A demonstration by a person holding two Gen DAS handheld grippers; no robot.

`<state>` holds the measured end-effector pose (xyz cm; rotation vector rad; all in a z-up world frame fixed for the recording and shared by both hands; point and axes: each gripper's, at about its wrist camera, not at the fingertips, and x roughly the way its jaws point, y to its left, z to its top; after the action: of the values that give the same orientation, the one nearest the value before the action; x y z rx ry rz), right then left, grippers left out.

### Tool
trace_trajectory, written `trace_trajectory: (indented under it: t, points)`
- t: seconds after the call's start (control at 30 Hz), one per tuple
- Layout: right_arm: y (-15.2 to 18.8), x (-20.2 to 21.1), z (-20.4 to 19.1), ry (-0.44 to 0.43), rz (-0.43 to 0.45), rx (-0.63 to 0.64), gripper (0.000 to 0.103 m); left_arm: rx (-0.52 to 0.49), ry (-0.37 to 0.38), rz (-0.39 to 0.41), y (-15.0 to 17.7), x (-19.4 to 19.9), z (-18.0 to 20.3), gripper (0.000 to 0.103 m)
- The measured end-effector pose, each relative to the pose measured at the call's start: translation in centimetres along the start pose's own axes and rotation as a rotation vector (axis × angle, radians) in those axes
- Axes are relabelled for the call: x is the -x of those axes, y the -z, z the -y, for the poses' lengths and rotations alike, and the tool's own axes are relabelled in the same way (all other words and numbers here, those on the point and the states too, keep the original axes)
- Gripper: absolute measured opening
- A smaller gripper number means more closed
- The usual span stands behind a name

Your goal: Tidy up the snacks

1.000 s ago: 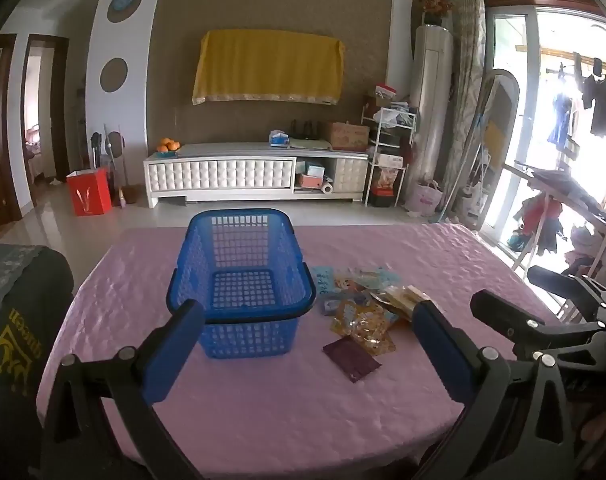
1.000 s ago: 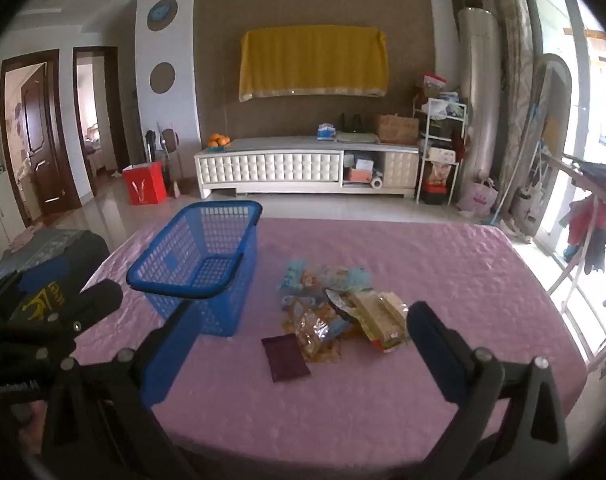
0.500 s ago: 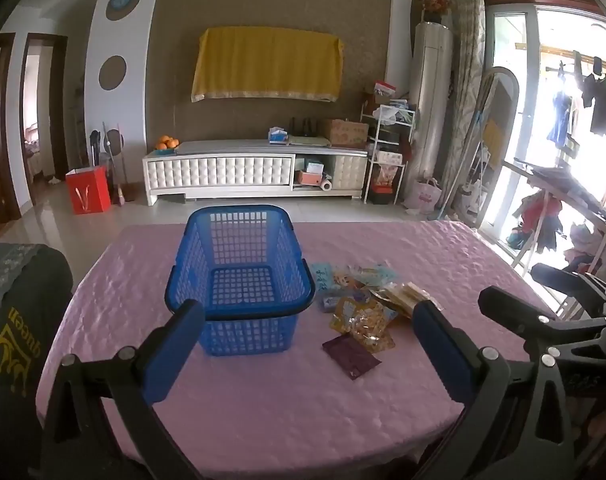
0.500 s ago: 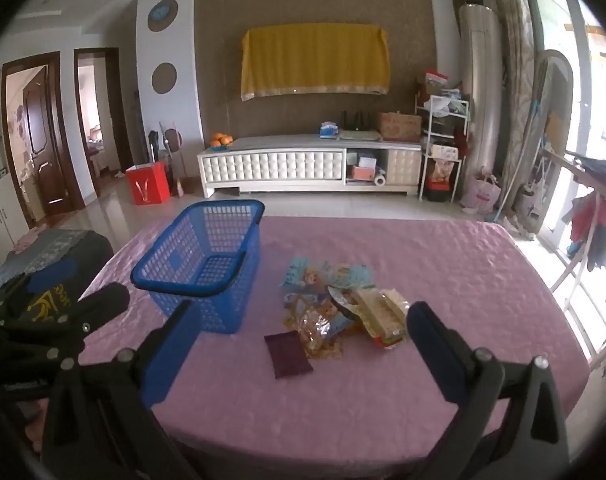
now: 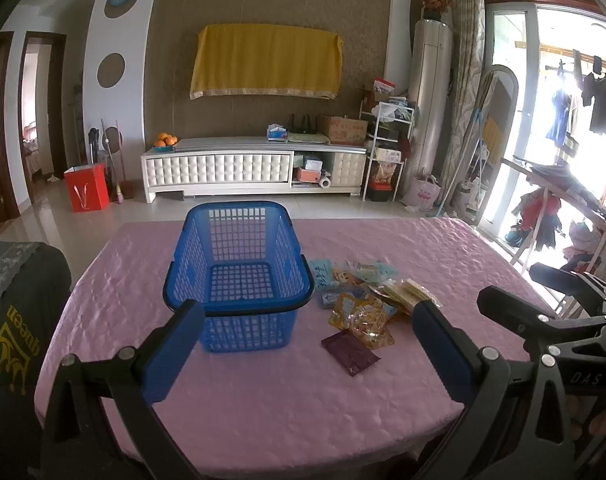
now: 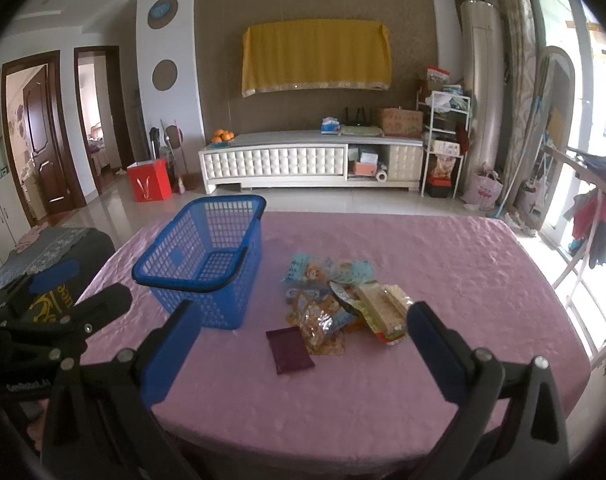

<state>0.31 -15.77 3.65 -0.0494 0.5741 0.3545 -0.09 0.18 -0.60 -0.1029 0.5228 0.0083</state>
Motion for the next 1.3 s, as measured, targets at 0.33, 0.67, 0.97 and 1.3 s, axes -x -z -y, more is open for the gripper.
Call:
trace_trajectory:
  t: [0.33,0.67,0.97,1.3]
  points:
    - [0.36,-0.05,0.08,-0.004,-0.007,-0.004,0.103,0.001,-0.001,-0.003,-0.05,-0.01,0.11,0.103]
    - [0.63,-0.23,0.24,-0.008,-0.014,-0.005,0.103,0.001,0.0,-0.003,-0.14,-0.03,0.14,0.103]
    - [0.66,-0.28,0.21,-0.007,-0.016,-0.005,0.103,0.001,0.0,-0.003,-0.06,-0.11,0.06,0.103]
    - [0.63,-0.26,0.19,-0.007,-0.019,-0.004,0.103,0.003,-0.002,-0.001,-0.13,-0.07,-0.01,0.103]
